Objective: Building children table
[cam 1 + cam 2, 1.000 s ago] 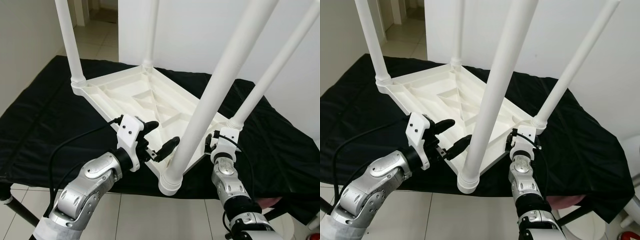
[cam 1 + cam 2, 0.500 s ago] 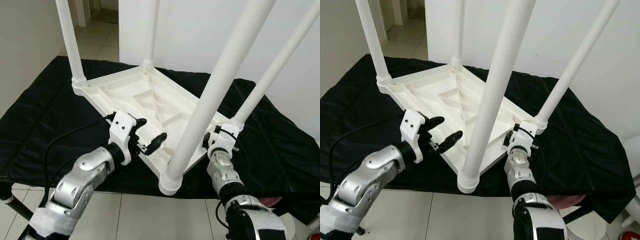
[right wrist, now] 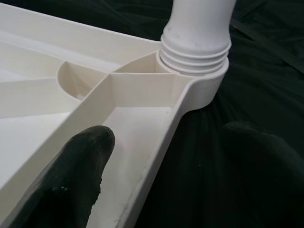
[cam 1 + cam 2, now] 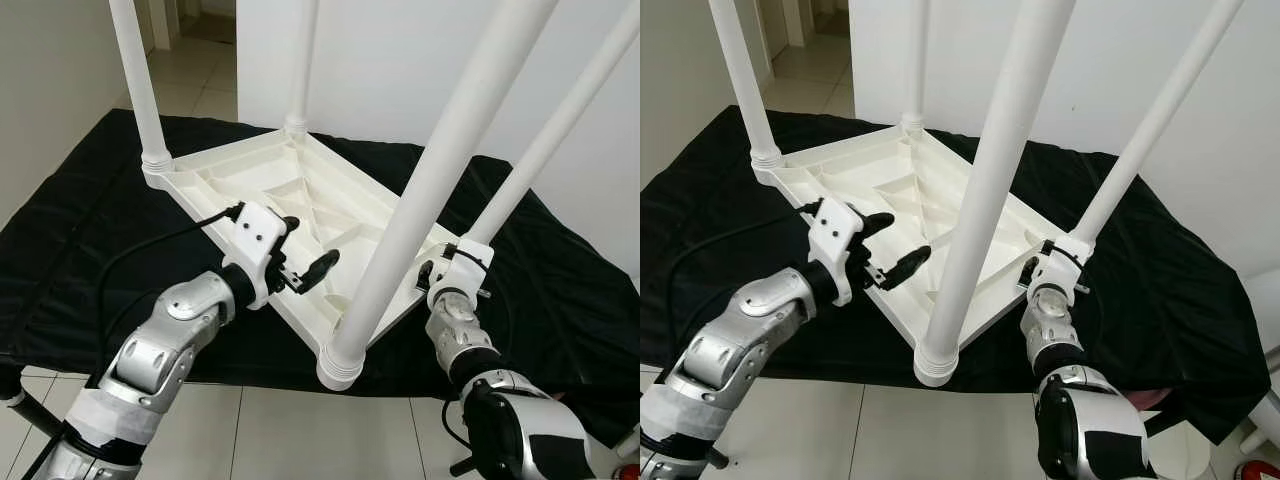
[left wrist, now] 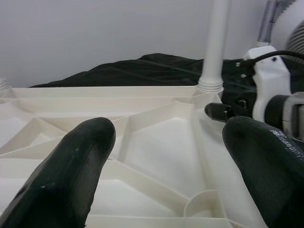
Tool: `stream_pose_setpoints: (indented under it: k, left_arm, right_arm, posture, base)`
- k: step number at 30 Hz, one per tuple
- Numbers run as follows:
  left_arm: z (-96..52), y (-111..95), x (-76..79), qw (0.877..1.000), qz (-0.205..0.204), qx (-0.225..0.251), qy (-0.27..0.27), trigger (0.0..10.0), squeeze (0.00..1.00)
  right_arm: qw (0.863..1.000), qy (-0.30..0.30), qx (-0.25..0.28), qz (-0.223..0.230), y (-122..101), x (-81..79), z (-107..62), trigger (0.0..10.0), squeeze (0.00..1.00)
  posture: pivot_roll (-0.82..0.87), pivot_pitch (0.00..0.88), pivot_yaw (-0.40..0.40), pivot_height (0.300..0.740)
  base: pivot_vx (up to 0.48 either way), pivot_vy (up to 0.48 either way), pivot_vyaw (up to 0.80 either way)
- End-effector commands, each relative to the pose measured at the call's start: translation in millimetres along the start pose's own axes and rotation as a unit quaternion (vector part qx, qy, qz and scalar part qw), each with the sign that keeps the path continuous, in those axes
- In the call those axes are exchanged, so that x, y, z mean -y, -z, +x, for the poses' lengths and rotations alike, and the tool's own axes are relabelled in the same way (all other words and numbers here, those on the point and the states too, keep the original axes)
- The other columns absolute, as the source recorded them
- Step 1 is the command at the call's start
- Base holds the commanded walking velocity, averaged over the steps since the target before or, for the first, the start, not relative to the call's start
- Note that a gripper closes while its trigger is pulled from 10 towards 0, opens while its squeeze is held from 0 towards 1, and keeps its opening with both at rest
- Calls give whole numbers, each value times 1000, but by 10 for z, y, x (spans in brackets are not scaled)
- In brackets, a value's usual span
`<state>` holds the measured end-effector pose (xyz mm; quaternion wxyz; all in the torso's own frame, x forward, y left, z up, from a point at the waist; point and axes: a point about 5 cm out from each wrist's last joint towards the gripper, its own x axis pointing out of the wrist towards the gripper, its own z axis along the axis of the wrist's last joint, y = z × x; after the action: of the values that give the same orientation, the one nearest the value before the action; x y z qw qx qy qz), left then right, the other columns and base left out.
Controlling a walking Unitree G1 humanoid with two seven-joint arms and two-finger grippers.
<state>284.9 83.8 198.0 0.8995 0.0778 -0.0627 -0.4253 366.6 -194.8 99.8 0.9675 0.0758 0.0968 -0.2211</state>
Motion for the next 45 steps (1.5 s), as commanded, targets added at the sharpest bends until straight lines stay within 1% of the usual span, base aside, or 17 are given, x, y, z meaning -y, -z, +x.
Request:
stream_pose_setpoints:
  k: [1, 2, 4, 6, 11, 12, 13, 16, 18, 19, 20, 22, 28, 33, 34, 41, 45]
  left_arm:
    - [25, -46, 113, 998, 9, 4, 55, 10000, 0]
    - [25, -46, 113, 998, 9, 4, 55, 10000, 0]
    - [40, -114, 180, 997, 1, 16, 71, 10000, 0]
    - [40, -114, 180, 997, 1, 16, 71, 10000, 0]
    - [60, -185, 232, 997, 1, 29, 77, 10000, 0]
    - [71, -219, 250, 997, 1, 34, 76, 10000, 0]
    - [71, -219, 250, 997, 1, 34, 76, 10000, 0]
    - [71, -257, 274, 996, 1, 41, 74, 10000, 0]
    - [71, -257, 274, 996, 1, 41, 74, 10000, 0]
    - [69, -279, 284, 996, -1, 44, 72, 10000, 0]
    - [69, -279, 284, 996, -1, 44, 72, 10000, 0]
    - [64, -319, 296, 996, -5, 51, 69, 10000, 0]
    - [56, -358, 318, 996, -8, 54, 67, 10000, 0]
    - [47, -368, 332, 996, -9, 54, 69, 10000, 0]
    - [40, -370, 348, 996, -11, 53, 76, 10000, 0]
    - [31, -378, 390, 995, -10, 47, 92, 10000, 0]
    - [29, -388, 412, 994, -9, 43, 98, 10000, 0]
  right_arm:
    - [1000, 10, -3, 6, -6, 73, 26, 10000, 0]
    - [1000, 10, -3, 6, -6, 73, 26, 10000, 0]
    - [1000, 9, -11, 12, -21, 152, 63, 10000, 0]
    - [1000, 9, -11, 12, -21, 152, 63, 10000, 0]
    - [999, -16, -23, 39, -25, 183, 88, 10000, 0]
    - [999, -34, -24, 32, -35, 162, 94, 10000, 0]
    - [999, -34, -24, 32, -35, 162, 94, 10000, 0]
    - [997, -70, -22, 34, -56, 83, 90, 10000, 0]
    - [997, -70, -22, 34, -56, 83, 90, 10000, 0]
    - [995, -91, -24, 38, -61, 32, 83, 10000, 0]
    - [995, -91, -24, 38, -61, 32, 83, 10000, 0]
    - [990, -135, -31, 38, -53, -78, 61, 10000, 0]
    - [983, -172, -46, 52, -42, -156, 44, 10000, 0]
    - [982, -173, -50, 60, -40, -161, 44, 10000, 0]
    - [982, -171, -53, 66, -32, -161, 43, 10000, 0]
    - [983, -162, -54, 70, -3, -148, 37, 10000, 0]
    - [984, -147, -58, 81, 36, -106, 35, 10000, 0]
  posture:
    - [56, 0, -136, 740]
    - [56, 0, -136, 740]
    - [58, 0, -137, 740]
    - [58, 0, -137, 740]
    - [68, 0, -138, 740]
    - [74, 0, -140, 740]
    - [74, 0, -140, 740]
    - [87, 0, -143, 740]
    - [87, 0, -143, 740]
    - [89, 0, -145, 740]
    - [89, 0, -145, 740]
    - [95, 0, -149, 740]
    - [105, 0, -156, 740]
    - [114, 0, -158, 740]
    - [114, 0, -155, 740]
    - [115, 0, -152, 740]
    - [115, 0, -149, 740]
  base:
    - [0, 0, 0]
    - [0, 0, 0]
    - [0, 0, 0]
    - [0, 0, 0]
    - [0, 0, 0]
    - [0, 0, 0]
    - [0, 0, 0]
    - [0, 0, 0]
    - [0, 0, 0]
    - [0, 0, 0]
    - [0, 0, 0]
    - [0, 0, 0]
    - [0, 0, 0]
    - [0, 0, 0]
    - [0, 0, 0]
    - [0, 0, 0]
    - [0, 0, 0]
